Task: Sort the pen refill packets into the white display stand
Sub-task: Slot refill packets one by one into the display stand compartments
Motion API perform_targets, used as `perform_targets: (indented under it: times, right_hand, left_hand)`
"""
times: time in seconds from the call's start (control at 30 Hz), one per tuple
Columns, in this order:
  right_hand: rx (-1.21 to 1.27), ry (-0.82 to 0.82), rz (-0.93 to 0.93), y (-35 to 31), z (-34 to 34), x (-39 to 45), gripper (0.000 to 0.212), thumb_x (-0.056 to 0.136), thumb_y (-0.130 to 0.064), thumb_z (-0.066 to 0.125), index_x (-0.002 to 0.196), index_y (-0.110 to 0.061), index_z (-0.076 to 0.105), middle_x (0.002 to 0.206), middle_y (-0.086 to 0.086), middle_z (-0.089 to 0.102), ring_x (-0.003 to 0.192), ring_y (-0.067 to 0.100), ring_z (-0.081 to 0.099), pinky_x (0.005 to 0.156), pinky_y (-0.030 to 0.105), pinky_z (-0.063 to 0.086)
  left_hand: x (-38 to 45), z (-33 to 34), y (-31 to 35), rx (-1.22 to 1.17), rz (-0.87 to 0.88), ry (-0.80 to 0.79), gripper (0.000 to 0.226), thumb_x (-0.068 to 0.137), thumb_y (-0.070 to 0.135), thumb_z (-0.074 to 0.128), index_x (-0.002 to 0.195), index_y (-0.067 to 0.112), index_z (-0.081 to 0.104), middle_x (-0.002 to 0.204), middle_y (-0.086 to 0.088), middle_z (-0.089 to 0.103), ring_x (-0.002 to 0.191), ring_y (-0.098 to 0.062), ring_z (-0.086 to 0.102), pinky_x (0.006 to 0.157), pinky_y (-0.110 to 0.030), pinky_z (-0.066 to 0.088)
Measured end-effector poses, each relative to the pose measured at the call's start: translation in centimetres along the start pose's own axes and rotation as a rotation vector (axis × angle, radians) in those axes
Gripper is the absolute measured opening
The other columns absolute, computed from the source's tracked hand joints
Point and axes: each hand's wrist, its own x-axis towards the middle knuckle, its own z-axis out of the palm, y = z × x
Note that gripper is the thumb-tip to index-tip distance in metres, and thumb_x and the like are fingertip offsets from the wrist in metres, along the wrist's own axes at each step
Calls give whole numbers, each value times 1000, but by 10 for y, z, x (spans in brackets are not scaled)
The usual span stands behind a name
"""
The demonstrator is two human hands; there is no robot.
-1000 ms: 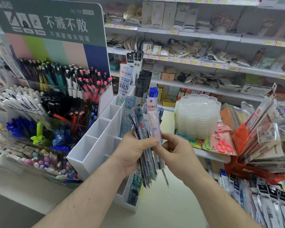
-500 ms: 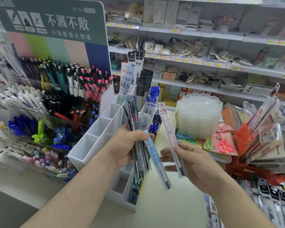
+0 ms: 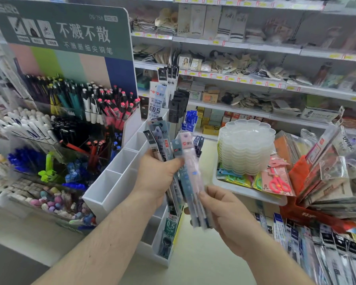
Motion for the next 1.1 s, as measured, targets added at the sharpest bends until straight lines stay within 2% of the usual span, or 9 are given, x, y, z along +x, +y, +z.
perform_targets:
  times: [0.07, 0.23, 0.43, 0.6, 0.67, 0.73, 0.8, 0.93, 1.1]
  right_hand:
    - [-16, 17, -17, 1, 5, 1, 17, 102, -15, 48, 100, -7, 64, 75, 3, 69, 65, 20, 61, 65, 34, 48]
    - [44, 152, -99, -2, 7, 5, 23, 104, -17, 46, 93, -8, 64, 68, 3, 62, 57, 17, 51, 56, 26, 43]
    - [-77, 167, -151, 0, 14, 8, 23, 101, -17, 52, 82, -8, 60, 63, 3, 54, 62, 21, 48, 47, 18, 40]
    - [-78, 169, -170, 1, 12, 6, 15, 87, -22, 70, 85, -7, 72, 72, 8, 65, 66, 22, 55, 58, 32, 43]
    - [16, 147, -155, 0, 11, 6, 19, 95, -20, 61, 89, -7, 74, 82, 13, 73, 73, 25, 64, 68, 41, 50]
    - [74, 140, -143, -1, 9, 6, 26, 101, -13, 52, 89, -9, 75, 88, 12, 76, 77, 21, 69, 72, 37, 56]
    - [69, 199, -183, 0, 7, 8, 31, 101, -10, 50, 81, -10, 74, 78, 8, 73, 67, 16, 65, 64, 27, 52]
    - [26, 225, -285, 1, 3, 9, 29, 98, -9, 54, 76, -6, 73, 62, 13, 48, 51, 13, 36, 53, 27, 30]
    - [21, 141, -329, -1, 14, 7, 19, 93, 7, 59, 91, -6, 74, 60, 9, 55, 44, 12, 38, 44, 21, 34]
  left_hand:
    - [-2, 2, 2, -9, -7, -31, 18, 77, 6, 81, 88, 11, 67, 77, 2, 75, 72, -16, 72, 69, -34, 58]
    - [-8, -6, -1, -5, -67, -105, 53, 67, 34, 78, 107, 1, 66, 96, -11, 77, 91, -30, 74, 83, -43, 56]
    - [-28, -6, -16, 67, -140, -212, 27, 77, 0, 78, 101, -1, 67, 87, -13, 76, 78, -26, 71, 74, -40, 60]
    - [-25, -7, -12, -4, -155, -202, 22, 79, -11, 71, 97, 1, 70, 85, -13, 76, 75, -24, 73, 66, -34, 59]
    - [-24, -10, -11, -6, -137, -210, 23, 78, -12, 71, 97, -1, 70, 86, -14, 76, 75, -24, 74, 66, -33, 59]
    - [-24, -13, -10, -6, -124, -192, 26, 76, -11, 73, 101, -3, 69, 88, -14, 76, 78, -25, 74, 67, -32, 58]
    - [-22, -17, -11, 9, -112, -158, 31, 75, -8, 77, 104, -3, 68, 90, -13, 77, 82, -26, 74, 71, -34, 58]
    - [-25, -19, -10, 39, -85, -137, 36, 74, -1, 81, 107, -1, 68, 94, -12, 77, 89, -27, 75, 79, -39, 59]
    - [-34, -17, -7, 17, -64, -156, 21, 78, 4, 78, 96, 1, 69, 90, -12, 77, 84, -27, 74, 78, -41, 60]
